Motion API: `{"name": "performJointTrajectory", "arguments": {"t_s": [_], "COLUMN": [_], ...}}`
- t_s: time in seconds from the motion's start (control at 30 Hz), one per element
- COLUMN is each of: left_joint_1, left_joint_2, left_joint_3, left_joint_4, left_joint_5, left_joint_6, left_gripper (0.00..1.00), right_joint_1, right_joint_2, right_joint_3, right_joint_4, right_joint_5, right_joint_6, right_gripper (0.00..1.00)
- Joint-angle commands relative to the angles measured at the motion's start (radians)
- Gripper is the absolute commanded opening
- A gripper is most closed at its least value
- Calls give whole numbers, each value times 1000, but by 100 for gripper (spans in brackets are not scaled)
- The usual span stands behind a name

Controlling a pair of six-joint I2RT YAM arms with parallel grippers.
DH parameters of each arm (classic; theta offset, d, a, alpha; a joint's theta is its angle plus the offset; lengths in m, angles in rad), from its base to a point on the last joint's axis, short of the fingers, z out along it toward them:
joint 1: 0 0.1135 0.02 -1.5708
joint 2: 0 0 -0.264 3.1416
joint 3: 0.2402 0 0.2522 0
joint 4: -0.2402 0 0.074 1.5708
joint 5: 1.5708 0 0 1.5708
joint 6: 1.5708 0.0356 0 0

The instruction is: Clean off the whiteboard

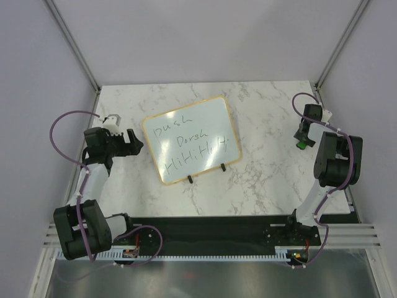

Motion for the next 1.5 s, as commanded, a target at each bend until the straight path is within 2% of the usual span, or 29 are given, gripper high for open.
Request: {"name": "performJointTrajectory", "arguments": {"t_s": [0.0, 0.07, 0.27, 0.57, 0.8, 0.97, 1.07, 1.17, 1.23, 1.27, 1.4, 1.47], "left_joint_1": [9, 9, 17, 35, 49, 55, 60, 70, 81, 92, 138, 188], "left_joint_2": [-20, -17, -9, -7, -9, -10, -9, -9, -9, -9, 2, 5], "left_joint_3": [47, 50, 59, 59, 61, 61, 62, 75, 82, 97, 151, 174], "left_joint_4": [-2, -2, 1, -4, -12, -12, -18, -42, -62, -74, -200, -260], "left_joint_5": [0, 3, 8, 9, 20, 20, 20, 25, 37, 43, 139, 318], "left_joint_6": [35, 32, 29, 43, 53, 59, 64, 73, 79, 87, 134, 218], "left_gripper": [98, 98, 98, 98, 98, 98, 98, 98, 98, 97, 90, 87], "right_joint_1": [-5, -5, -5, -5, -5, -5, -5, -5, -5, -5, -2, 6], "right_joint_2": [-33, -44, -82, -68, -68, -68, -67, -64, -68, -72, -98, -140], "right_joint_3": [-19, -27, -53, -62, -64, -56, -52, -50, -50, -52, -56, -65], "right_joint_4": [25, 28, 45, 78, 74, 74, 74, 75, 74, 74, 77, 78], "right_joint_5": [-17, -26, -29, -59, -54, -49, -49, -59, -69, -71, -103, -111], "right_joint_6": [-18, -25, -47, -96, -113, -127, -133, -134, -134, -137, -160, -174], "right_gripper": [51, 54, 53, 45, 48, 48, 39, 21, 13, 2, 0, 0]}}
